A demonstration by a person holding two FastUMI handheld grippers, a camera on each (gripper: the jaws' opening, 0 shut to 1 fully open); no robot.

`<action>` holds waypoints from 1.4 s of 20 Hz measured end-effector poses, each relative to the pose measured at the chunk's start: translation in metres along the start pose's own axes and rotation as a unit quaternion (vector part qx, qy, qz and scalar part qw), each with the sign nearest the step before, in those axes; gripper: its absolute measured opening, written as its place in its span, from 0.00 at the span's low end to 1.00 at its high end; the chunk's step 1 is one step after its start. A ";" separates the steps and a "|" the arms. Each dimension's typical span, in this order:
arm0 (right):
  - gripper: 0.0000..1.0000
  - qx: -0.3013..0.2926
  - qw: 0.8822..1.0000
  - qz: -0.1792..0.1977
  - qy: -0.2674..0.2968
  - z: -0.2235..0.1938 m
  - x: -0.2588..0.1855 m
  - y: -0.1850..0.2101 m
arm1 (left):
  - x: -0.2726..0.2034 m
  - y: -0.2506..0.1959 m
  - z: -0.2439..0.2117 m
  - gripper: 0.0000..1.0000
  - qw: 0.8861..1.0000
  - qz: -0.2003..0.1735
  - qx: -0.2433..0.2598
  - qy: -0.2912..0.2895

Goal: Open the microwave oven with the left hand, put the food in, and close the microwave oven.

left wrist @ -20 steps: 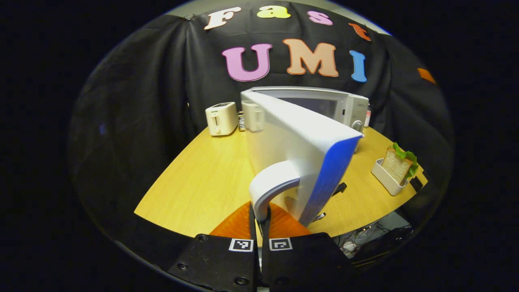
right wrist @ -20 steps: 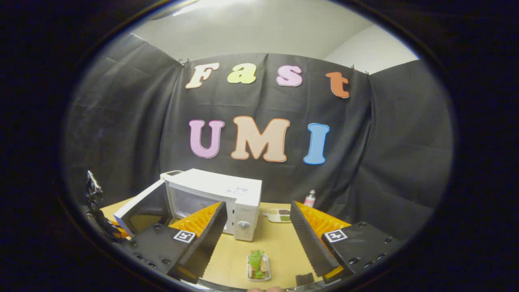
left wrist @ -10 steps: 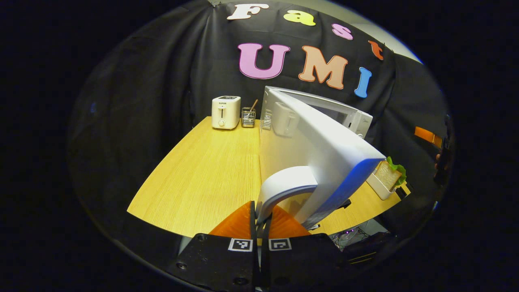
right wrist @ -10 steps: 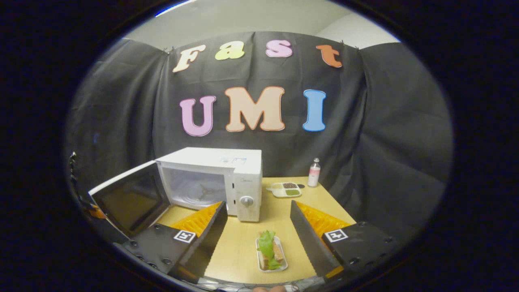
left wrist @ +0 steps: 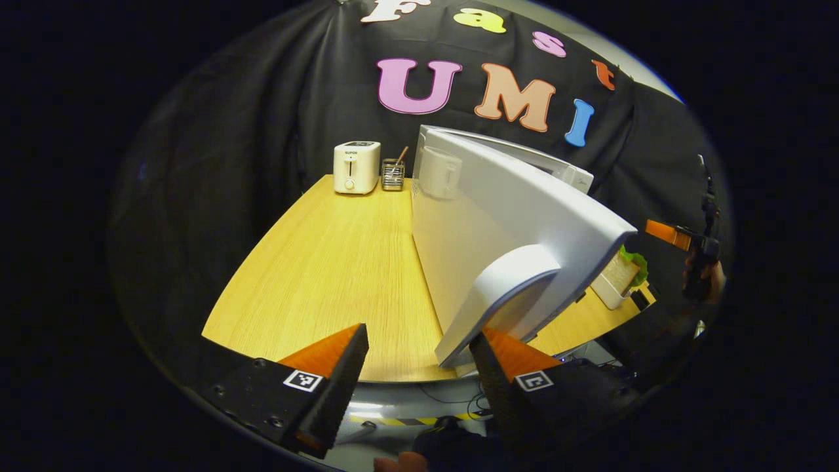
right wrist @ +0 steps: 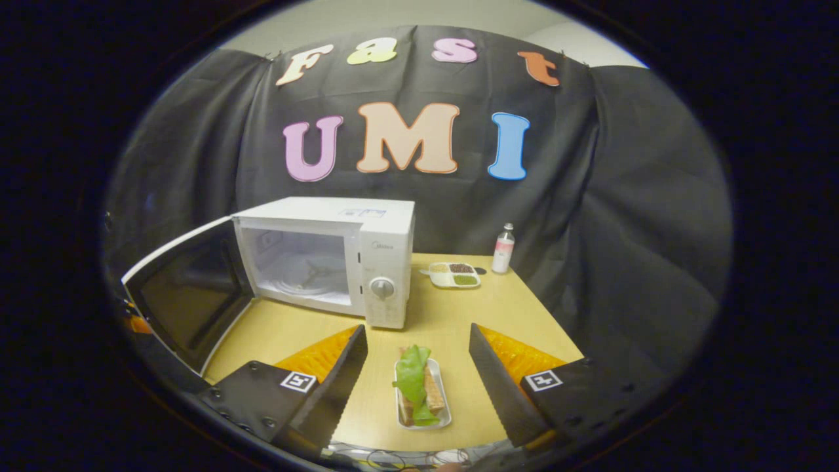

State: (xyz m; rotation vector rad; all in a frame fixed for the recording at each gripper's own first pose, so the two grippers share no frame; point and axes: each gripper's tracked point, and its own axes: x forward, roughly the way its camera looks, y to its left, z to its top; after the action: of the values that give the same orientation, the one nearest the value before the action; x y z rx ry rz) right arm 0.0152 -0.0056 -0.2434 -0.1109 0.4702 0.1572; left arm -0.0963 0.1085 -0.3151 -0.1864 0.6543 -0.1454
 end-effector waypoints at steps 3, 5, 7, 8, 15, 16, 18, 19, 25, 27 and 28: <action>0.99 -0.006 1.000 0.008 0.021 -0.017 0.008 0.004 | -0.016 0.002 -0.003 0.90 1.000 0.008 0.023 0.012; 0.99 0.000 0.999 0.021 0.037 -0.028 0.013 0.011 | -0.031 -0.003 0.000 0.89 1.000 0.005 0.016 0.018; 0.99 0.002 0.998 0.020 0.057 -0.043 0.021 0.009 | -0.050 -0.020 0.003 0.88 1.000 -0.007 0.020 0.014; 0.99 0.007 0.997 0.022 0.074 -0.053 0.024 0.009 | -0.058 -0.023 0.007 0.89 0.999 -0.006 0.035 0.010; 0.98 0.009 0.990 0.013 0.144 -0.104 0.049 0.002 | -0.092 -0.031 0.115 0.92 0.989 0.046 0.079 -0.113; 1.00 0.012 0.989 0.012 0.147 -0.108 0.052 0.002 | -0.092 -0.025 0.134 0.86 0.985 0.068 0.098 -0.123; 1.00 0.029 0.987 0.019 0.158 -0.115 0.057 0.009 | -0.095 -0.027 0.158 0.86 0.977 0.083 0.110 -0.163; 0.94 0.039 0.986 0.015 0.163 -0.120 0.060 0.009 | -0.094 -0.032 0.166 0.86 0.976 0.080 0.094 -0.180; 0.35 0.081 0.979 0.024 0.184 -0.121 0.064 0.012 | -0.089 -0.059 0.178 0.86 0.974 0.062 0.024 -0.216; 0.31 0.063 0.980 0.025 0.185 -0.118 0.063 0.011 | -0.088 -0.055 0.176 0.86 0.975 0.065 0.027 -0.212; 0.31 0.053 0.982 0.016 0.183 -0.116 0.064 0.008 | -0.088 -0.052 0.176 0.86 0.975 0.068 0.028 -0.212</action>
State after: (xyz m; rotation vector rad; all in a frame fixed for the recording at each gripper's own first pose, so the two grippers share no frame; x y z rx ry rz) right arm 0.0184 -0.0061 -0.3762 -0.0264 0.8457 0.1435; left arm -0.0610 0.0968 -0.1144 -0.1125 0.2351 0.0090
